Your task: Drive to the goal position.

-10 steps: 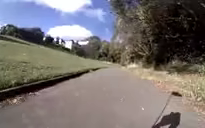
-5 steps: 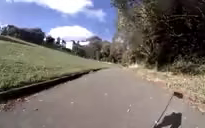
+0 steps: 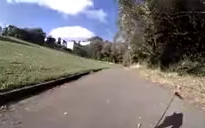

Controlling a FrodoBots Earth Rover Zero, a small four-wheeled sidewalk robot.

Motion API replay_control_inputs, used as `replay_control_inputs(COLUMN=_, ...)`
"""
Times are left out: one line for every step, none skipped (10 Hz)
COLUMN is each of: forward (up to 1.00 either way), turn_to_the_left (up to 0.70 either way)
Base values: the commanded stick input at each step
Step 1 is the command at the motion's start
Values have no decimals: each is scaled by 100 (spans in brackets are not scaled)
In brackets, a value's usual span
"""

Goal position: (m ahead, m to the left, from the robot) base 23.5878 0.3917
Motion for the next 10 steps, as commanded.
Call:
replay_control_inputs(forward=70, turn_to_the_left=0)
replay_control_inputs(forward=70, turn_to_the_left=0)
replay_control_inputs(forward=70, turn_to_the_left=0)
replay_control_inputs(forward=70, turn_to_the_left=0)
replay_control_inputs(forward=70, turn_to_the_left=0)
replay_control_inputs(forward=70, turn_to_the_left=0)
replay_control_inputs(forward=70, turn_to_the_left=0)
replay_control_inputs(forward=70, turn_to_the_left=0)
replay_control_inputs(forward=70, turn_to_the_left=0)
replay_control_inputs(forward=70, turn_to_the_left=0)
